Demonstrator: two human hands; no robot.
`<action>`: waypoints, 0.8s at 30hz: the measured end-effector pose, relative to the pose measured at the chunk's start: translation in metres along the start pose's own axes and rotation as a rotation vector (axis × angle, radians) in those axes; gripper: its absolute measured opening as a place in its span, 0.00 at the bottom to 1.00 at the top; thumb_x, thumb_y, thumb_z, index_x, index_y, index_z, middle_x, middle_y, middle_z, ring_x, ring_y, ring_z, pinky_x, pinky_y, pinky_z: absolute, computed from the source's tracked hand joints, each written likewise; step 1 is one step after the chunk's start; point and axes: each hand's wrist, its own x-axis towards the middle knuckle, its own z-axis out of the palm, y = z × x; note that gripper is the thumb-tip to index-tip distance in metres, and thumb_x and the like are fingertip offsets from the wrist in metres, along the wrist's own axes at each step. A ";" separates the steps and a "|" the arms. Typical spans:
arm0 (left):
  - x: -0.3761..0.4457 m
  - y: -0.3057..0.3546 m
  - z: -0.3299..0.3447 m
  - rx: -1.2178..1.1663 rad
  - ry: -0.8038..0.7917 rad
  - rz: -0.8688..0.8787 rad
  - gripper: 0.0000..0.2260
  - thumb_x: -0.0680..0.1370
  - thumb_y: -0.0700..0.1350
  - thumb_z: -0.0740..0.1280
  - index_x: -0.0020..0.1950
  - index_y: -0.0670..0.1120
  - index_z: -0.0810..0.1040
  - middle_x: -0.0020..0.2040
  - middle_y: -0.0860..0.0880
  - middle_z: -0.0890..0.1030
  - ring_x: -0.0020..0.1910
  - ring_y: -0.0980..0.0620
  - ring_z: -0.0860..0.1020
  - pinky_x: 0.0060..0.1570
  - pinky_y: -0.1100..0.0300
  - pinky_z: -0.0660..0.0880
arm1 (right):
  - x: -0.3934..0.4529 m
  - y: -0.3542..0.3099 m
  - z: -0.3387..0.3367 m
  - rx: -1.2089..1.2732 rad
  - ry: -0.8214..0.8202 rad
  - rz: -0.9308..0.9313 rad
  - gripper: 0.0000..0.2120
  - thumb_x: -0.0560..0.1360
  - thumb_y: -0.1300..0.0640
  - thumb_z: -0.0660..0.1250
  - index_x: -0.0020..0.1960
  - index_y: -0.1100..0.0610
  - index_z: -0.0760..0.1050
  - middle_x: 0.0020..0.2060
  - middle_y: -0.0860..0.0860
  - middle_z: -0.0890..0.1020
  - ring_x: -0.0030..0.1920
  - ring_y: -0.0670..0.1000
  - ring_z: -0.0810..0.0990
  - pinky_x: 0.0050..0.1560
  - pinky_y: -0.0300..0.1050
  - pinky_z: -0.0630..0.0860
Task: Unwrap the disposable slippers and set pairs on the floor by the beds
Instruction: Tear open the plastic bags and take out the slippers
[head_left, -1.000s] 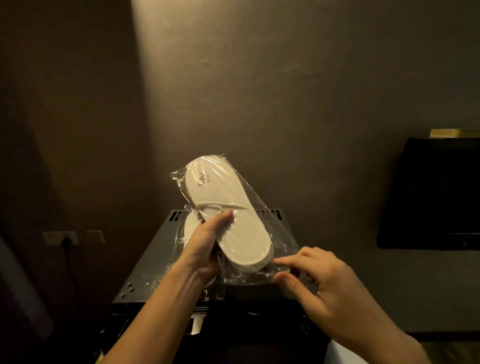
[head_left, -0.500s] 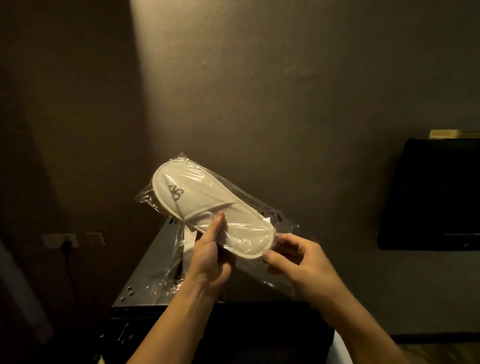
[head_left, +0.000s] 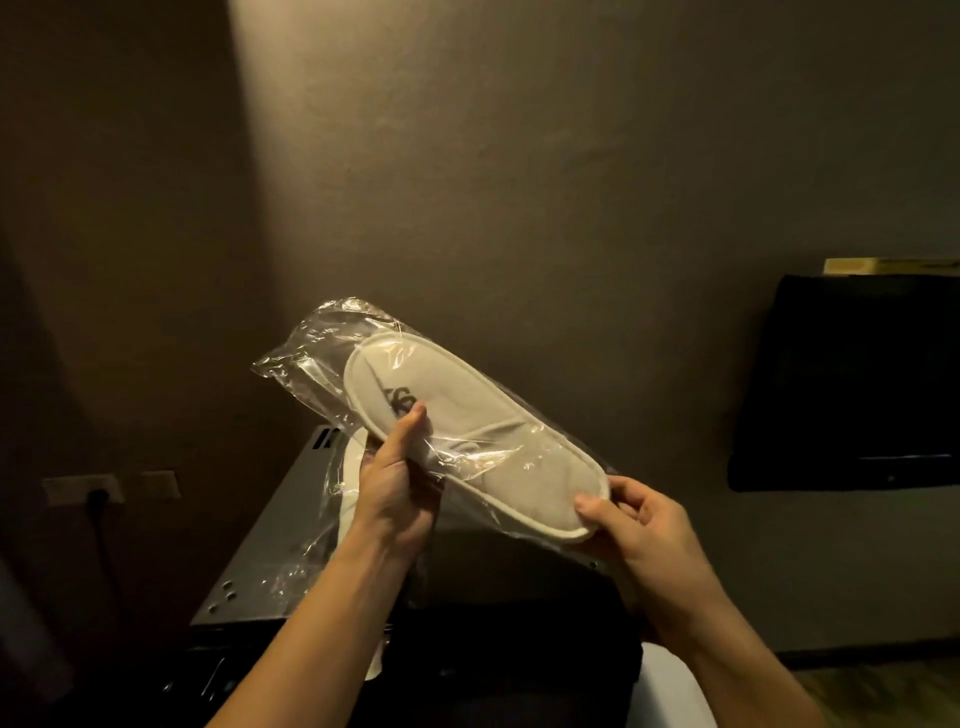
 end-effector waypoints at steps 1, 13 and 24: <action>-0.001 -0.003 0.002 -0.016 0.012 0.000 0.31 0.69 0.44 0.76 0.70 0.39 0.75 0.70 0.37 0.76 0.68 0.35 0.75 0.66 0.31 0.71 | 0.002 0.002 -0.001 0.015 0.005 0.011 0.10 0.77 0.62 0.70 0.59 0.58 0.79 0.49 0.55 0.88 0.48 0.55 0.88 0.43 0.47 0.85; 0.012 -0.022 0.006 -0.007 0.109 0.011 0.26 0.65 0.42 0.80 0.61 0.41 0.81 0.59 0.41 0.83 0.60 0.39 0.81 0.54 0.28 0.76 | 0.001 0.008 -0.016 0.001 0.071 -0.033 0.09 0.78 0.64 0.69 0.58 0.59 0.80 0.46 0.53 0.88 0.46 0.51 0.88 0.37 0.39 0.83; -0.017 -0.047 0.022 -0.032 0.103 -0.107 0.19 0.70 0.45 0.77 0.59 0.44 0.82 0.58 0.40 0.85 0.56 0.41 0.83 0.60 0.38 0.78 | -0.001 0.010 -0.018 0.024 0.079 -0.027 0.09 0.78 0.65 0.68 0.57 0.60 0.80 0.46 0.54 0.89 0.45 0.50 0.88 0.36 0.38 0.82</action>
